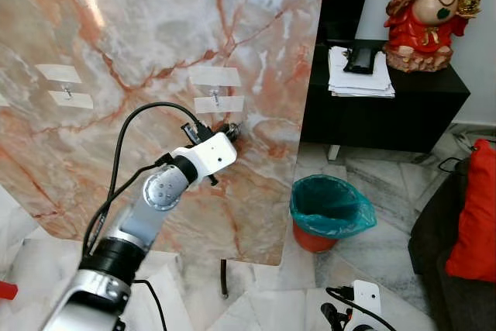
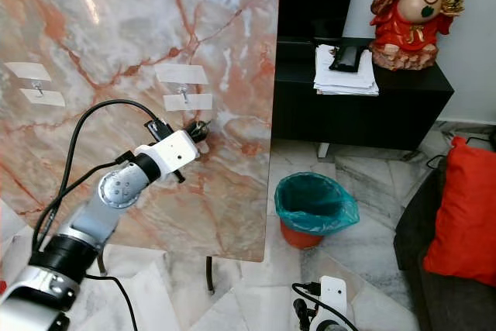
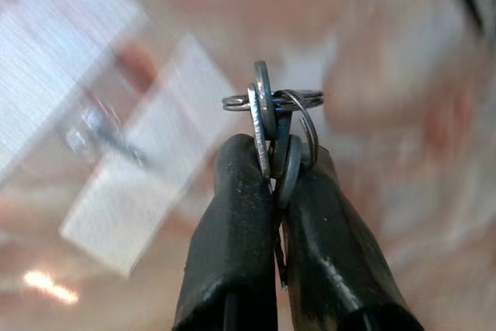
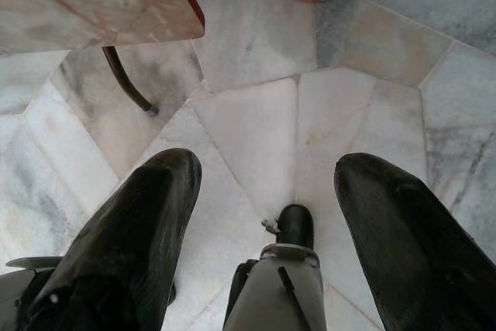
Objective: Hang keys on a hook
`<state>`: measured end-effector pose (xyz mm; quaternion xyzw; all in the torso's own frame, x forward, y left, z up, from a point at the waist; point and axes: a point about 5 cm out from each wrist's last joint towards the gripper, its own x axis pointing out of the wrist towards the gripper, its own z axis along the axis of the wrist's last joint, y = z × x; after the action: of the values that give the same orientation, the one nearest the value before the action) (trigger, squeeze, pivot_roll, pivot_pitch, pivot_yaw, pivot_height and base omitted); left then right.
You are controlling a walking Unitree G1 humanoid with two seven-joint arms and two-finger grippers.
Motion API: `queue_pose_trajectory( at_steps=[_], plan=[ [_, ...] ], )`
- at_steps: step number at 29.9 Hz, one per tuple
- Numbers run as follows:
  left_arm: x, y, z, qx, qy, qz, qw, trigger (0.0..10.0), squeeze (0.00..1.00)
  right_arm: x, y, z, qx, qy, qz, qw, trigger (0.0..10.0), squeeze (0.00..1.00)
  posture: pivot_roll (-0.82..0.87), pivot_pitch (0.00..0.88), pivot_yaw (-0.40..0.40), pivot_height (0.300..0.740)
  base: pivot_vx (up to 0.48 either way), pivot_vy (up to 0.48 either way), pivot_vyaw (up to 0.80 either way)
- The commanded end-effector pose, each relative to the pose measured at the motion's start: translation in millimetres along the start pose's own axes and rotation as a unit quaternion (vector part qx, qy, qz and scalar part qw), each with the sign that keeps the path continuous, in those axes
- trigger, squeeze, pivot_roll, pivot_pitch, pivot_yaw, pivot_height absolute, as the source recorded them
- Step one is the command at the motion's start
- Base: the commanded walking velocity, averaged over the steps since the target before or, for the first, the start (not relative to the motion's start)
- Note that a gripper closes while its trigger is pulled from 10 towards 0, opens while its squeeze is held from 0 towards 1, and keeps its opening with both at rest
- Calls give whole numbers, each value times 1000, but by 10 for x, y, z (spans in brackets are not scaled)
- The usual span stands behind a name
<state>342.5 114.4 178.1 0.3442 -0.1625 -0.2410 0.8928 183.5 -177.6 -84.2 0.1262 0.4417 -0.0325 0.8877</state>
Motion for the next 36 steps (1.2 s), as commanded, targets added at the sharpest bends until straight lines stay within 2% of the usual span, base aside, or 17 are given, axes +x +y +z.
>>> queue_pose_trajectory(
  at_steps=[1, 3, 5, 6, 8, 11, 13, 14, 15, 17, 18, 19, 26, 32, 36],
  plan=[
    [-25, -21, 121, -36, -30, 8, 999, 10000, 0, -5, -11, -14, -6, 1, -1, 1000, 10000, 0, 61, 29, 11, 740, 0, 0, 0],
    [-84, -146, 176, -70, -46, -17, 996, 10000, 0, -5, -16, -11, -7, 1, -1, 1000, 10000, 0, 62, 30, 10, 740, 0, 0, 0],
    [-136, -206, 176, -85, -47, -25, 995, 10000, 0, -6, -19, -8, -7, 1, -2, 1000, 10000, 0, 63, 29, 9, 740, 0, 0, 0],
    [-191, -246, 142, -102, -39, -15, 994, 10000, 0, -6, -22, -6, -8, 1, -2, 1000, 10000, 0, 62, 29, 9, 740, 0, 0, 0],
    [-242, -284, 111, -108, -32, 0, 994, 10000, 0, -6, -24, -5, -9, 1, -2, 1000, 10000, 0, 62, 27, 10, 740, 0, 0, 0],
    [-316, -355, 59, -109, -11, 27, 994, 10000, 0, -6, -25, -5, -10, 0, -2, 1000, 10000, 0, 56, 23, 11, 740, 0, 0, 0],
    [-382, -375, 18, -107, 11, 64, 992, 10000, 0, -7, -28, -5, -10, 0, -3, 1000, 10000, 0, 51, 23, 10, 740, 0, 0, 0],
    [-431, -354, -52, -101, 43, 108, 988, 10000, 0, -8, -32, -3, -10, 0, -3, 1000, 10000, 0, 50, 21, 9, 740, 0, 0, 0],
    [-454, -338, -92, -95, 61, 127, 985, 10000, 0, -8, -33, -2, -11, 0, -3, 1000, 10000, 0, 50, 21, 9, 740, 0, 0, 0],
    [-509, -292, -192, -109, 98, 178, 973, 10000, 0, -8, -35, -2, -12, 0, -3, 1000, 10000, 0, 49, 19, 5, 740, 0, 0, 0],
    [-509, -292, -192, -109, 98, 178, 973, 10000, 0, -8, -35, -2, -12, 0, -3, 1000, 10000, 0, 49, 19, 5, 740, 0, 0, 0],
    [-561, -258, -303, -134, 130, 214, 959, 10000, 0, -9, -38, -2, -13, 0, -3, 1000, 10000, 0, 44, 17, 3, 740, 0, 0, 0],
    [-616, -93, -484, -179, 142, 262, 938, 10000, 0, -14, -55, -2, -15, -3, -4, 1000, 10000, 0, 36, 0, -3, 740, 0, 0, 0],
    [-697, -53, -532, -151, 157, 272, 937, 10000, 0, -21, -71, -7, -12, -7, -6, 1000, 10000, 0, 33, 0, -9, 740, 0, 0, 0],
    [-695, -22, -526, -144, 152, 283, 936, 10000, 0, -24, -79, -10, -16, -7, -5, 1000, 10000, 0, 34, 0, -14, 740, 0, -257, 0]
  ],
)
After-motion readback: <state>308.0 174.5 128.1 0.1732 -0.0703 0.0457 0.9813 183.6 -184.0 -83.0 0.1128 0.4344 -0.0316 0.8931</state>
